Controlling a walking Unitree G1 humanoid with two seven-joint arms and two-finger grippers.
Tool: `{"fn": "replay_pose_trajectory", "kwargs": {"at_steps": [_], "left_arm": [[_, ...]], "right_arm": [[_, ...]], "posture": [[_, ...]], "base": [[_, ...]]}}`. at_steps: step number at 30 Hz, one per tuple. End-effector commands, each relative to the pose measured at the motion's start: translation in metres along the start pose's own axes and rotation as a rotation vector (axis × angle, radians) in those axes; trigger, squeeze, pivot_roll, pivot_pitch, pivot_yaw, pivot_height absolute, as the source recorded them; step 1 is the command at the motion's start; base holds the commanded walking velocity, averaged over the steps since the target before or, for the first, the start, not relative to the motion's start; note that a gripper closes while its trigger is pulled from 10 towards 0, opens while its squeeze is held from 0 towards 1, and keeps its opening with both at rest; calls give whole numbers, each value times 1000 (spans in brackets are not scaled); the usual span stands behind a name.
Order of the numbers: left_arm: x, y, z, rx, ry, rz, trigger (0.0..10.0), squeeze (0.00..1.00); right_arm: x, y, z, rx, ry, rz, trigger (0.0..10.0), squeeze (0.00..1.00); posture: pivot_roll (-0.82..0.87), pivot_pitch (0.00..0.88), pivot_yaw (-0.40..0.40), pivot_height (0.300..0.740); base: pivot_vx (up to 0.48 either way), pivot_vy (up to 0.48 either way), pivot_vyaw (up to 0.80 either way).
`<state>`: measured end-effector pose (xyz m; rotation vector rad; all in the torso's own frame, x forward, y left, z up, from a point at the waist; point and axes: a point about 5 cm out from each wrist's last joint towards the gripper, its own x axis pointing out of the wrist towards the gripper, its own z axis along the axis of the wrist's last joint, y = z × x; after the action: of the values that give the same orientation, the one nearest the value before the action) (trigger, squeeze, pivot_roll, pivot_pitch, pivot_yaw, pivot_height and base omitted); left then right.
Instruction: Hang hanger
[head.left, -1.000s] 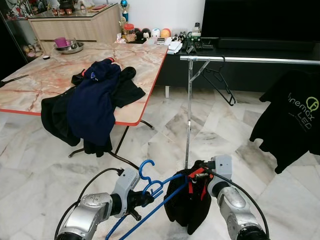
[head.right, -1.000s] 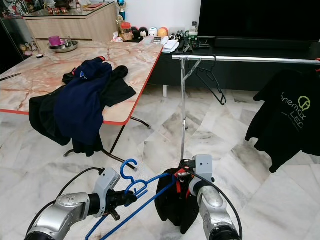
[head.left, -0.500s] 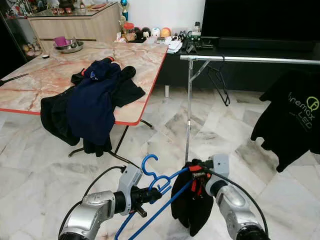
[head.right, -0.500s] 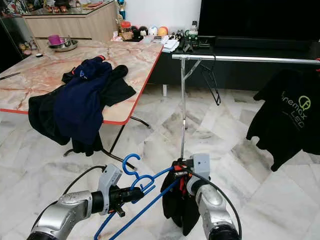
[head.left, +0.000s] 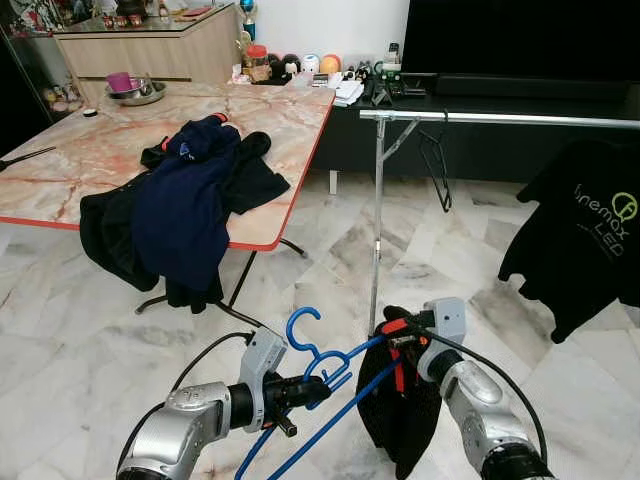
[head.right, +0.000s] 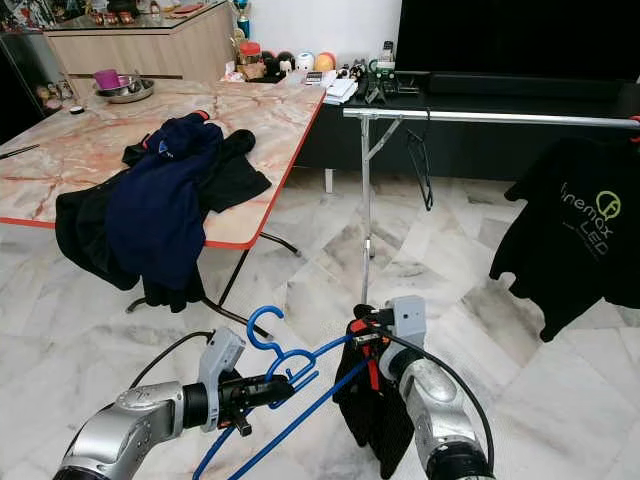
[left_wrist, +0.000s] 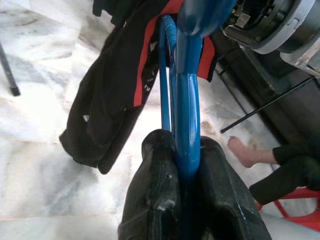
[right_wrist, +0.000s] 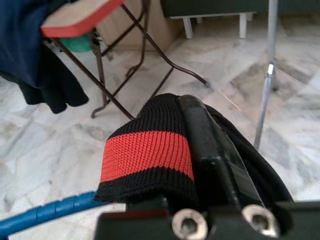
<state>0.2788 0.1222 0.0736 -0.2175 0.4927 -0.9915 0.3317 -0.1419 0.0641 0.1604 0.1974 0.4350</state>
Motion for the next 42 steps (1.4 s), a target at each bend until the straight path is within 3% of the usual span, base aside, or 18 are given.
{"fn": "replay_pose_trajectory", "kwargs": {"at_steps": [1,8,11,21,26,29,32,33,38,39,42], "left_arm": [[-1,-4,3,13,-10,-25,10000,0],[5,2,3,9,-17,56,10000,0],[8,14,2,27,-5,180,10000,0],[12,14,4,16,-12,190,10000,0],[14,16,5,9,-25,222,10000,0],[14,17,5,10,-23,239,10000,0],[17,19,4,8,-23,259,10000,0],[18,20,4,8,-24,262,10000,0],[19,21,5,9,-27,262,10000,0],[19,21,5,9,-28,262,10000,0],[19,21,4,5,-30,262,10000,0]], "right_arm": [[3,4,6,-6,-17,32,10000,0],[3,6,9,32,-29,50,10000,0],[3,6,8,55,-34,5,10000,0],[2,9,6,104,-27,1,10000,0],[2,18,6,242,-8,100,10000,0],[2,19,7,294,-13,104,10000,0],[2,18,12,445,-44,73,10000,0],[2,17,12,454,-46,50,10000,0],[3,10,0,384,16,-69,10000,0],[2,7,-4,315,45,-115,10000,0],[1,14,-8,316,79,-62,10000,0]], "posture": [[105,48,4,740],[102,42,3,740],[98,37,1,740],[98,39,-4,740],[94,45,-7,740],[94,47,-8,740],[92,51,-5,740],[91,51,-5,740],[96,56,-6,740],[96,57,-6,740],[98,60,-8,740]], "base": [[0,0,0],[0,0,0],[0,0,0],[0,0,0],[0,0,0],[0,0,0],[0,0,0],[0,0,0],[0,0,0],[0,0,0],[0,0,0]]}}
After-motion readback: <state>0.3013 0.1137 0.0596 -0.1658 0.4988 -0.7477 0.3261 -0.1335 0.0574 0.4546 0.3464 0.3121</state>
